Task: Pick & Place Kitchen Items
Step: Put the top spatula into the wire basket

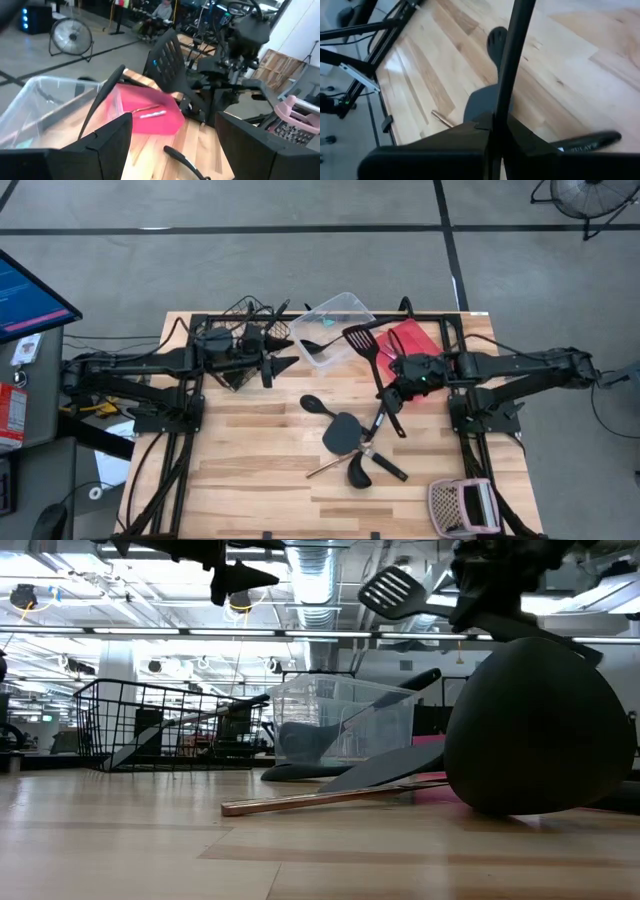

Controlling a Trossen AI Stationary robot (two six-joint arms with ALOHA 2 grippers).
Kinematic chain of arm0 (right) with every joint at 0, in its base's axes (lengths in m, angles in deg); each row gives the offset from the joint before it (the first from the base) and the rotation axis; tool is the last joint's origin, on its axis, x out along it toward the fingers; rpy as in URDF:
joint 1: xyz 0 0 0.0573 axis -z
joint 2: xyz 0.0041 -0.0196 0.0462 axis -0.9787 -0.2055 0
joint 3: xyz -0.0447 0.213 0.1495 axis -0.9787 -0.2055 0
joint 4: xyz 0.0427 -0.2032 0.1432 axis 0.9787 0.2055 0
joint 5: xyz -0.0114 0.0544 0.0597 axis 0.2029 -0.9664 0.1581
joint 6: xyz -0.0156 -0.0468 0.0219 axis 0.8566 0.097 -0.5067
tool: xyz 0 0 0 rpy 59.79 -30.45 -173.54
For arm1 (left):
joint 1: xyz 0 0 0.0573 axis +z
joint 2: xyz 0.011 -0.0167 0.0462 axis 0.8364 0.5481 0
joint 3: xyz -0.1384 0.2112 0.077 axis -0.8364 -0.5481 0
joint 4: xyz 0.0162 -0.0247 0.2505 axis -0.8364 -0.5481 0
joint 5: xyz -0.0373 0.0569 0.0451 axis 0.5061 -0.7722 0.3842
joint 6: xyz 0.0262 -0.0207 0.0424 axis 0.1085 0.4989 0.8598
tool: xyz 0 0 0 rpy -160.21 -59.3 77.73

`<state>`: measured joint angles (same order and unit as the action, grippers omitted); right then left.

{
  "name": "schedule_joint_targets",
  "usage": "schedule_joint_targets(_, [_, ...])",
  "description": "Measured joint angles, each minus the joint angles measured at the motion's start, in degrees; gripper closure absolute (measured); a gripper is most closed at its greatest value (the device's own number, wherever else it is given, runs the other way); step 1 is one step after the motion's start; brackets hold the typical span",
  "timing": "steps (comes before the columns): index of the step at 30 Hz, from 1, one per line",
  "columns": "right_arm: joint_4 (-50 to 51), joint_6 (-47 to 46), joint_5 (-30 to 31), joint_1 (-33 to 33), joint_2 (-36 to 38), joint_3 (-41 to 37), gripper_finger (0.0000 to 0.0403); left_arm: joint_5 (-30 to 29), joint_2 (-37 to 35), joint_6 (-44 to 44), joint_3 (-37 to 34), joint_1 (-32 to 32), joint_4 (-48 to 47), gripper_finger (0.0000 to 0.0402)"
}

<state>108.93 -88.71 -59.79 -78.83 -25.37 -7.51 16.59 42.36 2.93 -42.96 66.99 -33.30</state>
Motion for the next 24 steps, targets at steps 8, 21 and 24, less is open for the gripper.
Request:
schedule_joint_targets(8, [8.1,6.7,-1.0,4.3,-7.2,10.9,0.0394,3.9,0.0,7.3,5.9,1.1,-0.2,0.0134])
schedule_joint_targets(21, [22.2,17.4,-12.1,6.4,-18.9,20.1,0.0394,4.0,0.0,11.2,10.4,1.1,-14.2,0.0134])
schedule_joint_targets(24, [22.3,18.3,-14.2,5.9,-21.6,20.1,0.0394,4.1,0.0,11.2,10.4,1.0,-15.4,0.0134])
